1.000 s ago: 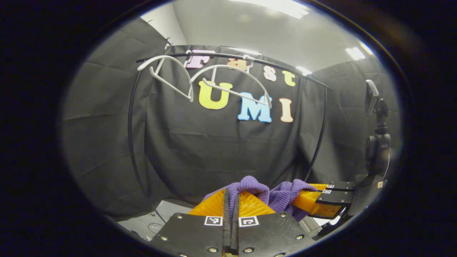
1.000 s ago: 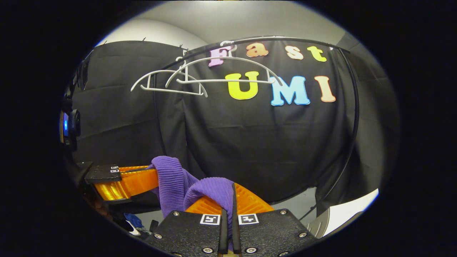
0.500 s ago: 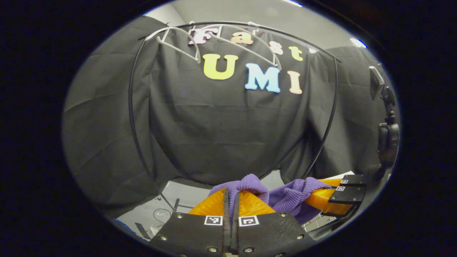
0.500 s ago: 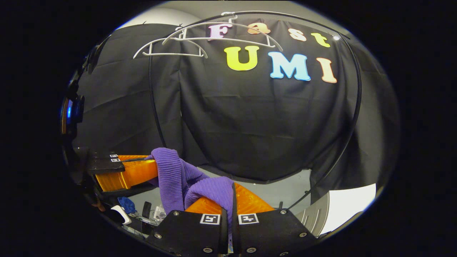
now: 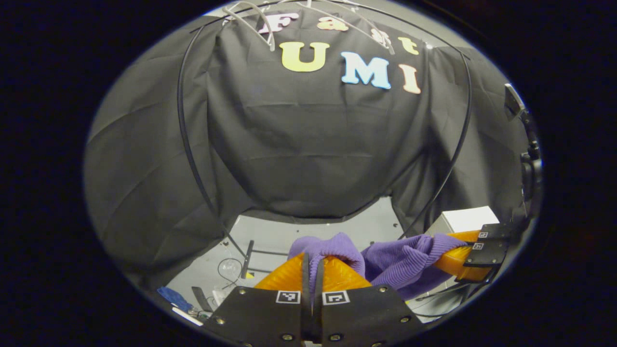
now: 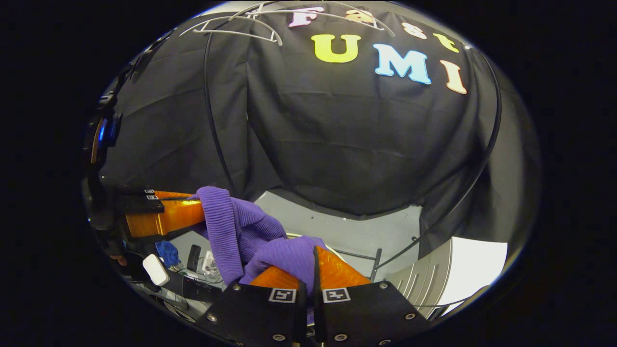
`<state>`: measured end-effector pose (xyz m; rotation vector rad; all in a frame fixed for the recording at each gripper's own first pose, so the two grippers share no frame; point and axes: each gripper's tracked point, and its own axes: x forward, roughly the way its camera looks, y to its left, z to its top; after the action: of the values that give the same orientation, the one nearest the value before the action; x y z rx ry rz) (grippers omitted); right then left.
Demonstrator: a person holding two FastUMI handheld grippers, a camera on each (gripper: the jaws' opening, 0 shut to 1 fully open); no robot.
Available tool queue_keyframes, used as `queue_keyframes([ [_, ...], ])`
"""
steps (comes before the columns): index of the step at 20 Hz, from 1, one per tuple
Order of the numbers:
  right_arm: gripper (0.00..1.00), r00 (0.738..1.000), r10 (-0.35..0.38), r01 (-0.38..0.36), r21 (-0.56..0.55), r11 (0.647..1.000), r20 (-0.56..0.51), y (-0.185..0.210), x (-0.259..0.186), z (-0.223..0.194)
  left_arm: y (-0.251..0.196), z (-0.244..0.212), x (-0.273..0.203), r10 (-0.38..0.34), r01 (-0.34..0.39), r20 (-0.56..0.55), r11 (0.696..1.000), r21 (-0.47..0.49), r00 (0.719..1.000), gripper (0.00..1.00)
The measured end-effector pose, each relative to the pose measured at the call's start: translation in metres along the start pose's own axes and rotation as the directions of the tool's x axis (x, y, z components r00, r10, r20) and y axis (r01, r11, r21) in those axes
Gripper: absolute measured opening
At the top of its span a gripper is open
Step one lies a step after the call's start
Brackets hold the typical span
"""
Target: Grasp the clothes on the hanger with both hands and then place them into the laundry hamper below.
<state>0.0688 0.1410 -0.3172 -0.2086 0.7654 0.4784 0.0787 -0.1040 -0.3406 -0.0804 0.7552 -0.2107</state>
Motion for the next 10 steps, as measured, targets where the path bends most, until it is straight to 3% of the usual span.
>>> queue_keyframes([
  [5,0.12,0.998,-0.002,0.000,-0.029,1.000,-0.069,-0.001,0.005,-0.027,0.000,-0.045,0.010,0.029,-0.025,-0.097,0.999,0.037,0.995,0.01],
  [8,0.22,0.995,0.010,-0.012,-0.017,1.000,-0.097,0.002,0.001,-0.039,0.007,-0.062,0.004,0.044,-0.034,-0.150,0.997,0.066,0.988,0.01],
  [9,0.24,0.996,0.009,-0.011,-0.014,1.000,-0.090,0.002,-0.001,-0.039,0.005,-0.067,0.001,0.040,-0.029,-0.158,0.997,0.071,0.987,0.07],
  [10,0.37,0.996,0.008,-0.009,-0.015,1.000,-0.087,0.003,-0.002,-0.038,0.001,-0.069,0.001,0.027,-0.016,-0.159,0.998,0.066,0.987,0.04],
])
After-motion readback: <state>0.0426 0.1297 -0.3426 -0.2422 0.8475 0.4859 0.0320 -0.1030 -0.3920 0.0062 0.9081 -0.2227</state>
